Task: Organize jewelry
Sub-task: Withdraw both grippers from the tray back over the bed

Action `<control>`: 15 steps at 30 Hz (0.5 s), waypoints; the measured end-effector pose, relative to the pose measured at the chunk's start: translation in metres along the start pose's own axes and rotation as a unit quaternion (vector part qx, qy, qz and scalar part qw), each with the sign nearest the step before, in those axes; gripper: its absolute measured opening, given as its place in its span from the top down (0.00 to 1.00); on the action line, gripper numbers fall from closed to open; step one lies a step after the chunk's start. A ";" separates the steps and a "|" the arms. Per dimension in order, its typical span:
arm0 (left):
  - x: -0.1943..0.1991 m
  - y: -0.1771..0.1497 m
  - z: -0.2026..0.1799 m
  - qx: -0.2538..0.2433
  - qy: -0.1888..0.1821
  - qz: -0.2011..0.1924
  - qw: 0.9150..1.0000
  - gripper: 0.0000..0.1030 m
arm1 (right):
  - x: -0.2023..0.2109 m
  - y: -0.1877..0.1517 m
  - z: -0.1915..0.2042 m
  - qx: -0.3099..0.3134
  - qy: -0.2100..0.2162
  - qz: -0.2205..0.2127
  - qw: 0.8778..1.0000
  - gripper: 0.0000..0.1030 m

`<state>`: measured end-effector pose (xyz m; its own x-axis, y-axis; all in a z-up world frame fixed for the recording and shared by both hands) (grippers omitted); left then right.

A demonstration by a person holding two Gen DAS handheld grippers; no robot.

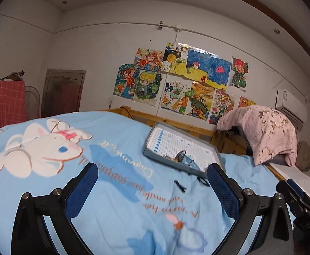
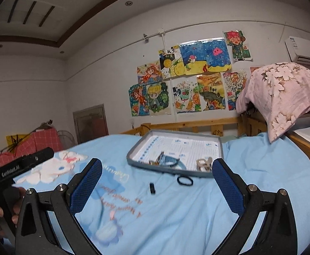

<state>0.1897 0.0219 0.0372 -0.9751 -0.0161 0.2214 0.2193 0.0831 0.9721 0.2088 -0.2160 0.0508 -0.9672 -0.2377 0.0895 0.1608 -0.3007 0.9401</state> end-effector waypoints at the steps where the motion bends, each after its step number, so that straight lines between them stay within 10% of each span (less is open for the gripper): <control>1: 0.002 -0.004 0.000 -0.002 0.004 0.003 1.000 0.00 | 0.006 -0.006 -0.001 0.001 -0.006 0.002 1.000 0.01; 15: 0.002 -0.058 0.009 0.021 -0.007 0.064 0.998 0.00 | 0.017 -0.047 -0.029 -0.019 -0.058 0.056 0.997 0.01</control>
<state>0.1749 0.0259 -0.0199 -0.9393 0.0108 0.3429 0.3414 0.1249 0.9316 0.1901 -0.2328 -0.0019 -0.9586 -0.1643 0.2326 0.2744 -0.3142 0.9088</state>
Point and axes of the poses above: each gripper's, at about its wrist camera, not at the fingertips, and x roughly against the way its jaws point, z to its left, y to its top, the point moved 9 cm from there along -x, roughly the way its jaws point, and after that the axes turned 9 degrees about -x, right-handed, at the moved point
